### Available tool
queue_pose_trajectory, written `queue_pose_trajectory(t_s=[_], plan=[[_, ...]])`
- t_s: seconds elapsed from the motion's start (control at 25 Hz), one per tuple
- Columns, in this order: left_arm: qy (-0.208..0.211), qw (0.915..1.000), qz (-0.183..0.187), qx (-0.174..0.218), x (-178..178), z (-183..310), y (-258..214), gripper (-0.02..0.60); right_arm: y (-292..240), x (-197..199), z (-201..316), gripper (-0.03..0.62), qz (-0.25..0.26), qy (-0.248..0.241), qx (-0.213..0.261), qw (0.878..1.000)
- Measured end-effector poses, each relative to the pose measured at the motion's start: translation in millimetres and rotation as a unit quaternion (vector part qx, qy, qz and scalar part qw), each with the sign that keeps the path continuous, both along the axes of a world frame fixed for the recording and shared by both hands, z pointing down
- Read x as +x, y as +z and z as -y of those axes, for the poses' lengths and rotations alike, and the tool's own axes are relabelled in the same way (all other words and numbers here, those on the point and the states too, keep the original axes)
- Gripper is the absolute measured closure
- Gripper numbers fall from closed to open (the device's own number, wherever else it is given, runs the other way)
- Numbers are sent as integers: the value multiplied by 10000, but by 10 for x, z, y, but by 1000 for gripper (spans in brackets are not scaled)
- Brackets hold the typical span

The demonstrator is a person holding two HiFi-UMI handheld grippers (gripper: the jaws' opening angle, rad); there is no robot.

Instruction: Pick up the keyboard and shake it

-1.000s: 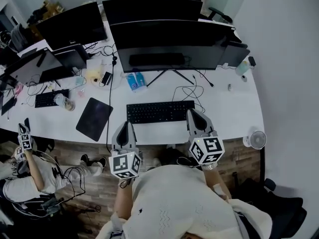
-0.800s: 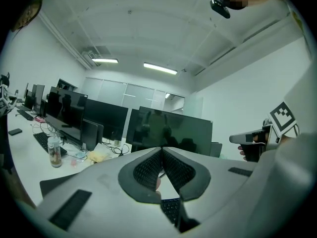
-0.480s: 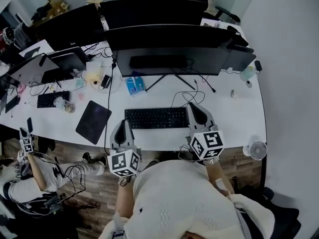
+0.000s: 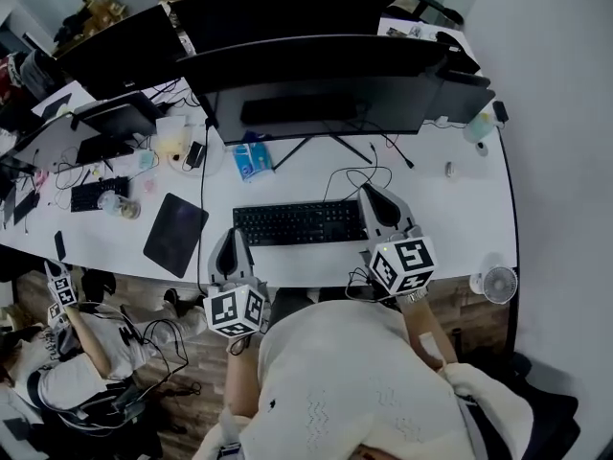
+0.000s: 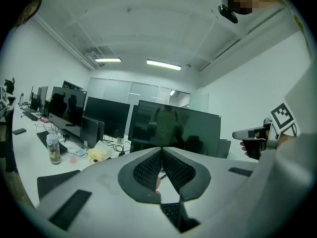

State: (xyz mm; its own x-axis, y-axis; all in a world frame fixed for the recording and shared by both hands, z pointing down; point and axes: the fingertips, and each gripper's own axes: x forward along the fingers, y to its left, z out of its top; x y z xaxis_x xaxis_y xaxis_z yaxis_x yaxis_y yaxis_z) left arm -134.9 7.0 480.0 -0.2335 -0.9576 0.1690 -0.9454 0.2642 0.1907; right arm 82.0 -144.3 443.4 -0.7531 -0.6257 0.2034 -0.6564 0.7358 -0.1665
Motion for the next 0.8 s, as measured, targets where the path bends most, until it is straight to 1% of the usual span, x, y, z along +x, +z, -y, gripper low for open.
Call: queue_pose_trajectory(t_s=[0.12, 0.28, 0.4, 0.64, 0.68, 0.72, 0.76, 0.8], plan=[[136, 9999, 44, -13, -16, 119, 35, 563, 65, 60, 61, 576, -7, 82, -65, 9999], [476, 9988, 64, -101, -21, 284, 131, 563, 160, 112, 147, 563, -15, 264, -198, 9995], [735, 9971, 8, -213, -64, 386, 233, 562, 236, 114, 172, 546, -58, 383, -307, 9988], [1040, 9941, -98, -290, -245, 576, 381, 557, 436, 42, 204, 502, -76, 441, -517, 9977], [1080, 9936, -126, -307, -282, 592, 418, 548, 479, 26, 208, 493, -68, 439, -551, 9975], [1120, 9930, -156, -332, -315, 606, 461, 526, 522, 12, 214, 483, -73, 431, -576, 9974], [1160, 9924, -189, -364, -345, 618, 506, 474, 563, 1, 220, 472, -92, 413, -596, 9973], [1195, 9918, -219, -401, -373, 628, 552, 456, 604, -9, 228, 460, -117, 385, -617, 9973]])
